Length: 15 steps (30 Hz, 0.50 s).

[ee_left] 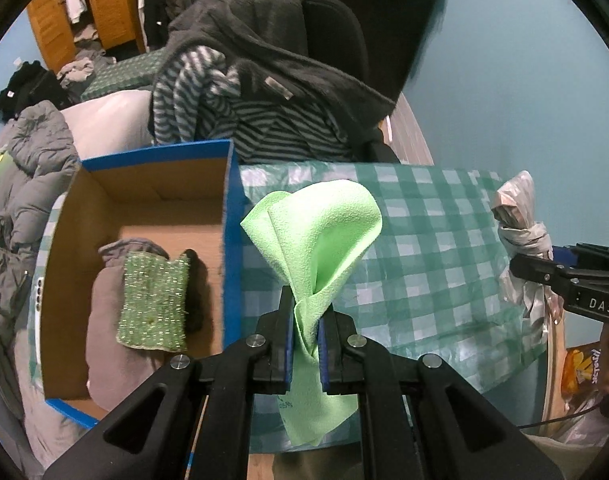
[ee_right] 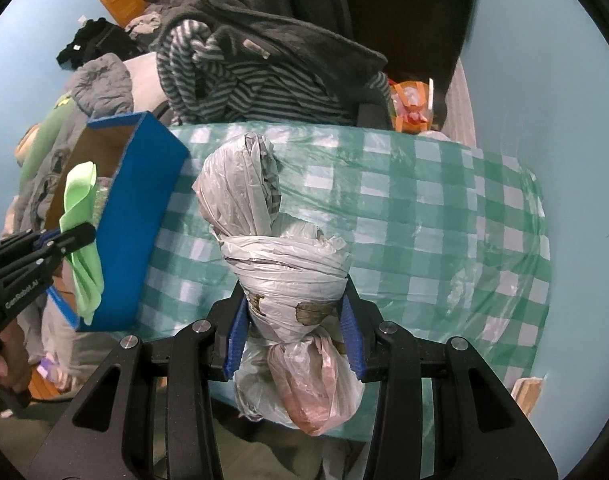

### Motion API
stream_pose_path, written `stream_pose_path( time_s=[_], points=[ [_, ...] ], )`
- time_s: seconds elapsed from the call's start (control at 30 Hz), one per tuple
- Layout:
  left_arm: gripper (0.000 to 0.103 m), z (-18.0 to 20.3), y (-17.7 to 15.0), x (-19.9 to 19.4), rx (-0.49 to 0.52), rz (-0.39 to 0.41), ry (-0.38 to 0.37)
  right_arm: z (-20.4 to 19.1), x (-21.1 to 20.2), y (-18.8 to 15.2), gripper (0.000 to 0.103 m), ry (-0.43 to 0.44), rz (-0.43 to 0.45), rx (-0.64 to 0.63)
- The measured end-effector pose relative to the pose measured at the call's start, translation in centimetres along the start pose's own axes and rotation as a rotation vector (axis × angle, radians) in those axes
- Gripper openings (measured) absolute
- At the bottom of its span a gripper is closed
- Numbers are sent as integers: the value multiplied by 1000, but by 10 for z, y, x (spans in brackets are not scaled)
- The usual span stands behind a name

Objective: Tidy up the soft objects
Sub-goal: 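Carry the green cloth with left tool while right tool carries white bag to box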

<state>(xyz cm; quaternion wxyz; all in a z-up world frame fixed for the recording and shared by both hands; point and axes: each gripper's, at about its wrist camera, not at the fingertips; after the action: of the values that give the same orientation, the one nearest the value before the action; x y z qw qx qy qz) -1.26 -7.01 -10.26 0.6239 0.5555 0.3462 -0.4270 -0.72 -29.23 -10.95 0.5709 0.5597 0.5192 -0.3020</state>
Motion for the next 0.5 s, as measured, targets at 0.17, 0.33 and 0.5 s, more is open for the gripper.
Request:
stream_pose_path(
  time_s=[0.17,0.33,0.5],
  points=[
    [9,-15,-1,-9,-26,8,12,-12,-11,6,40,17,18,-15],
    [9,-31,1,-17,-58,22,23,-29,-15,14,40,36,28,-42],
    [9,-49,1,-26,-88,39,37,-49,-15,24,40,54,34,-81]
  ],
)
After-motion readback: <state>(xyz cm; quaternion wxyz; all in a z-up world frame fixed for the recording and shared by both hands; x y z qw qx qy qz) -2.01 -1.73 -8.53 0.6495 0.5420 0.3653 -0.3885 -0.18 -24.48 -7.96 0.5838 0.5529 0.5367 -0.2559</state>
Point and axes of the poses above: each gripper's, at about its wrist camera, not at the fingertips, and x roughly the way its jaws point, z to its right, y to its top, and after that the axes turned 8 degrees about -x, right-handed
